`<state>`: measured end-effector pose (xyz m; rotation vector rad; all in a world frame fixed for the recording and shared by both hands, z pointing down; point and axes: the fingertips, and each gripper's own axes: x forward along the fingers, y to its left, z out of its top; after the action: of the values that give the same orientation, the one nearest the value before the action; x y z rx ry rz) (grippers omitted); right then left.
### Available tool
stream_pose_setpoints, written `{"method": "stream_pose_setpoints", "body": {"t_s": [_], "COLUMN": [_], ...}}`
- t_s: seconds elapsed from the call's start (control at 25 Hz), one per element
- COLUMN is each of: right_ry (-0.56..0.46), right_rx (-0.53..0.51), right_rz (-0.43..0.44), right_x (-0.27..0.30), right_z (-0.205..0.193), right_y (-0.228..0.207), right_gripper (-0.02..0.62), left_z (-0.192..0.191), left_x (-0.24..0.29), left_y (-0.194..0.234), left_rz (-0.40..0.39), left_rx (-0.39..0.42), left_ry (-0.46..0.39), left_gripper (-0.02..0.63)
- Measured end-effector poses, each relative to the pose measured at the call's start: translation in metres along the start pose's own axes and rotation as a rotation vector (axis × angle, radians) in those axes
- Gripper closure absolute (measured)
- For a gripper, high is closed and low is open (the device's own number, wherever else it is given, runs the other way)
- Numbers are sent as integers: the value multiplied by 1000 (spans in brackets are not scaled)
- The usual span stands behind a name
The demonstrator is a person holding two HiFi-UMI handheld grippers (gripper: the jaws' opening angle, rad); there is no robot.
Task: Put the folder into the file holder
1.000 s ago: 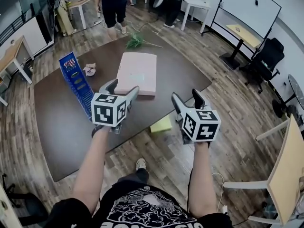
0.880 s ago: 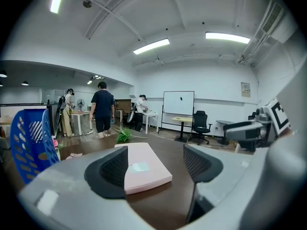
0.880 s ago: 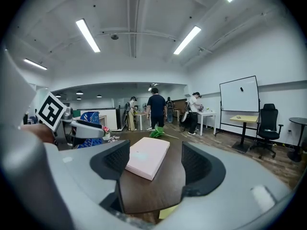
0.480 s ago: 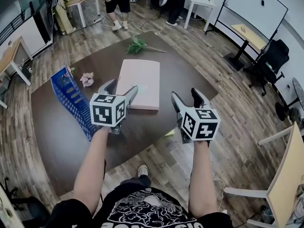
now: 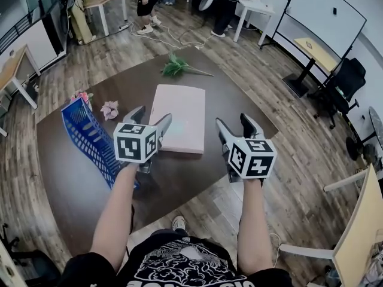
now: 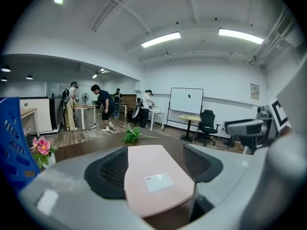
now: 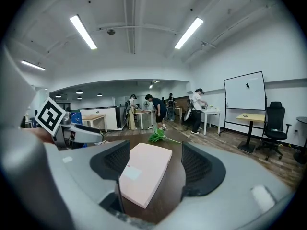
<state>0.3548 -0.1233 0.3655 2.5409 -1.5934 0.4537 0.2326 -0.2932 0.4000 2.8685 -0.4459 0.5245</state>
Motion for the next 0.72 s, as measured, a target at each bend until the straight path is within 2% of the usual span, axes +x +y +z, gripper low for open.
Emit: {"method": "stream_pose_setpoints", "body": {"t_s": [0.36, 0.72], "right_ry": [-7, 2], "right_rx": [-9, -13], "right_rz": [38, 135], "right_x": [27, 66], "right_z": [9, 7], "right_y": [2, -4], "right_gripper": [270, 270], "left_z": [1, 1], "left_x": [6, 9], "left_y": [14, 41], "left_rz": [30, 147], "left_rx": [-7, -33], "left_ry": [-1, -5], "left_gripper": [243, 242]}}
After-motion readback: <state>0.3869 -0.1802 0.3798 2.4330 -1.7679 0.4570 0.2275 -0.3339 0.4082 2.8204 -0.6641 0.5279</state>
